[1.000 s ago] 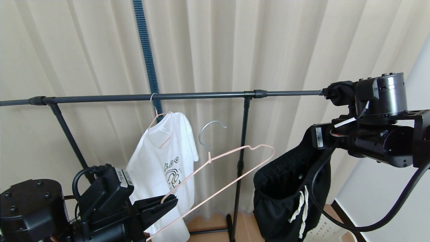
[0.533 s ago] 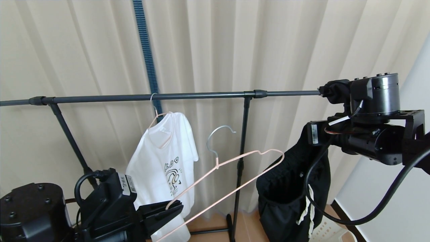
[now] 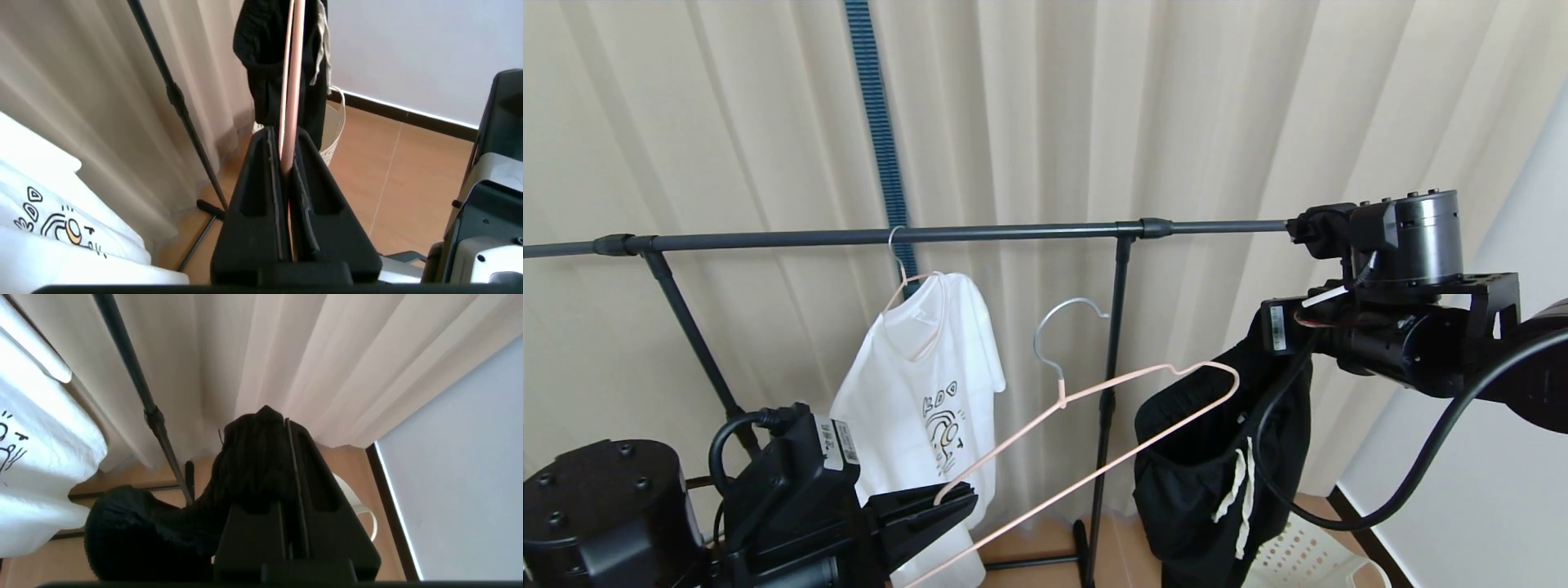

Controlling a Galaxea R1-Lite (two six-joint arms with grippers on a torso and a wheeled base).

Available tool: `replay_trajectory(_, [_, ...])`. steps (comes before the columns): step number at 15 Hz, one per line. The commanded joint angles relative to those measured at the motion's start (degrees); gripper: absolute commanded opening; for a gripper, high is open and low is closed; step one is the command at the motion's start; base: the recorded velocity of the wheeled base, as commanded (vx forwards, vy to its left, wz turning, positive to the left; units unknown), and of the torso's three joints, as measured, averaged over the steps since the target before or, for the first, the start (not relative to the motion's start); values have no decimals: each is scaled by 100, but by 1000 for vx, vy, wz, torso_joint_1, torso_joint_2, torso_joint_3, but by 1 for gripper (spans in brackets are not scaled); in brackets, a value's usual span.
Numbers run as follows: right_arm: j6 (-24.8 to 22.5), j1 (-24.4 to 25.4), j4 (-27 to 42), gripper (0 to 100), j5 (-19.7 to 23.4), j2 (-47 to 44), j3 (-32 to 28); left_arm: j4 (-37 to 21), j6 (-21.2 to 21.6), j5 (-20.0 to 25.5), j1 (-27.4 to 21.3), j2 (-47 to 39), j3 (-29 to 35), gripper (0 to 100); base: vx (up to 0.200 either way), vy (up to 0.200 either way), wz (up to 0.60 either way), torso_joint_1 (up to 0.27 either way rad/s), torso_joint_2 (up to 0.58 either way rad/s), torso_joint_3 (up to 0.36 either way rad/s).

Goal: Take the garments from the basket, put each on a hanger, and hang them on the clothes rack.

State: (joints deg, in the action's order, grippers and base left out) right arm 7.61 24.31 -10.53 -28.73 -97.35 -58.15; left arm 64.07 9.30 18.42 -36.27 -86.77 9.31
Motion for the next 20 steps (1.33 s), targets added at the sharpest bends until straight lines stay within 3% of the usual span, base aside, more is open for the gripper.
replay_trajectory(1, [22,153,-1,0,-53,15,23,97,-7,-14,-3,-393,141,0,0,0,0,0,0,0])
replay_trajectory(7, [127,461,-1,0,-229,67,76,914,-253,-198,-109,-1254,431,0,0,0,0,0,0,0])
replay_trajectory(13, [250,883,34,0,-642,208,84,993,-271,-594,-188,-1439,589,0,0,0,0,0,0,0])
replay_trajectory(16, [399,1445,78,0,-906,296,146,1002,-385,-717,-258,-1439,677,0,0,0,0,0,0,0])
replay_trajectory(20, [566,1779,78,0,-932,296,172,1002,-385,-735,-276,-1439,712,0,0,0,0,0,0,0])
